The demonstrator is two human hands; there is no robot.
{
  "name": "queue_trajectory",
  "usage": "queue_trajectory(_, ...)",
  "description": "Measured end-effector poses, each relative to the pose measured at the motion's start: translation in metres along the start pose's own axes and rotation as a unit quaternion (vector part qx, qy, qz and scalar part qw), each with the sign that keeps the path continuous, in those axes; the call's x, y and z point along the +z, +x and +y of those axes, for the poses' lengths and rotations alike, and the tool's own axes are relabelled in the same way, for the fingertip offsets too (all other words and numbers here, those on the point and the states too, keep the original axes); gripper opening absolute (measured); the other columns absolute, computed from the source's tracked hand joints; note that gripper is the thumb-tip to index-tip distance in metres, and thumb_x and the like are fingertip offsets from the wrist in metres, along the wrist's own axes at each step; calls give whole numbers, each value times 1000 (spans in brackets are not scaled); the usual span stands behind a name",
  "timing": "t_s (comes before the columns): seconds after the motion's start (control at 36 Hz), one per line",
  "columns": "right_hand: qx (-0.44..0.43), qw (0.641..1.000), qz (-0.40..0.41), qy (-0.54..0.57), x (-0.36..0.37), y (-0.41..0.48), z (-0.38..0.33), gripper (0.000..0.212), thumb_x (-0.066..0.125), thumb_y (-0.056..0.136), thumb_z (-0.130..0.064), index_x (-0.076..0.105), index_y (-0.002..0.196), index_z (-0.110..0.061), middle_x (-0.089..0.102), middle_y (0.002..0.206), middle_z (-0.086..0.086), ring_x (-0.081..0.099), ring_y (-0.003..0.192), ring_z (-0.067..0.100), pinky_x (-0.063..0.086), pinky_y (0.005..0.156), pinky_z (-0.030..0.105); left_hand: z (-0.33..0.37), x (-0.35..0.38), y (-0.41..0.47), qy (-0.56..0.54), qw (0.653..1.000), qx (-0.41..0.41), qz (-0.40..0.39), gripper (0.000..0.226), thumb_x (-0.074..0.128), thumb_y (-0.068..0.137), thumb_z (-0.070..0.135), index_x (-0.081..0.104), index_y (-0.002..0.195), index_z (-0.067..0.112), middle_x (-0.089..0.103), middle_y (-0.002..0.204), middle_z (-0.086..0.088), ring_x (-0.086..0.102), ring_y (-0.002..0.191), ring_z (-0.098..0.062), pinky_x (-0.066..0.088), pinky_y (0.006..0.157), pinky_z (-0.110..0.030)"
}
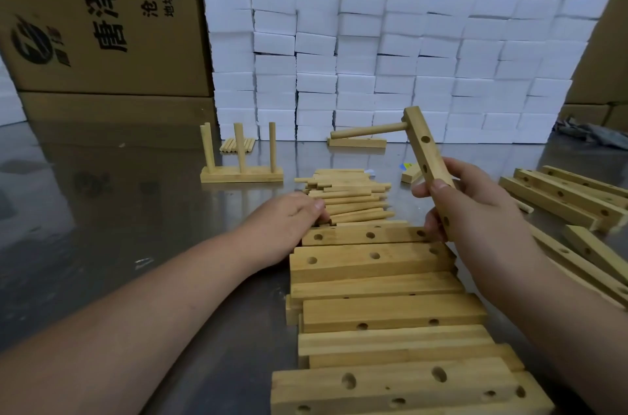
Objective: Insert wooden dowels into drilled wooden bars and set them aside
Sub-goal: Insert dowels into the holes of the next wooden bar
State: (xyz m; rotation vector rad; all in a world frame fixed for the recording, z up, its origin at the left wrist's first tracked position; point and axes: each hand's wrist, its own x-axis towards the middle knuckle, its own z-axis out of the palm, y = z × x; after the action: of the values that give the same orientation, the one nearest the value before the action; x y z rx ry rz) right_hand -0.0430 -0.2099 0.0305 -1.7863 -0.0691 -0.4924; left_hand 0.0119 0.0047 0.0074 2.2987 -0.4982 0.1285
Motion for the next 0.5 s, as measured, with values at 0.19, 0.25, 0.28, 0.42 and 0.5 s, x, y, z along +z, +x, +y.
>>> queue_trajectory(0.19,13,999,25,35,-2,3,-2,27,46,96,-20,54,120,-29,66,82,-12,51,48,2,41,55,28,4,-2,1,-59,990,-42,119,15,58,88,32,66,77,29,56,53,22,48,61,1,36,56,-21)
queue_trajectory(0.25,24,998,31,57,-4,4,-3,27,44,96,-17,56,118,-27,66,82,-10,51,46,3,40,53,26,4,-2,2,-58,986,-42,150,10,66,83,28,64,74,28,60,68,16,53,70,-3,39,59,-22)
queue_trajectory(0.28,29,997,33,70,-4,4,-4,27,43,95,-14,57,116,-25,67,79,-9,50,46,3,40,51,25,5,-3,2,-61,984,-42,164,11,68,82,26,63,72,27,59,71,13,52,69,-4,39,59,-23)
queue_trajectory(0.42,35,994,3,100,-6,5,-5,38,36,94,-6,56,123,-20,67,77,-10,51,50,8,41,52,25,21,-9,-4,-128,961,-5,246,17,69,80,23,58,68,26,54,64,11,50,53,6,38,46,-9)
queue_trajectory(0.5,16,994,-32,100,-6,3,-5,42,34,95,-5,52,130,-20,66,78,-12,52,53,9,43,49,22,41,-8,-13,-163,950,53,262,19,71,79,20,55,72,29,53,65,12,48,53,10,37,47,-5)
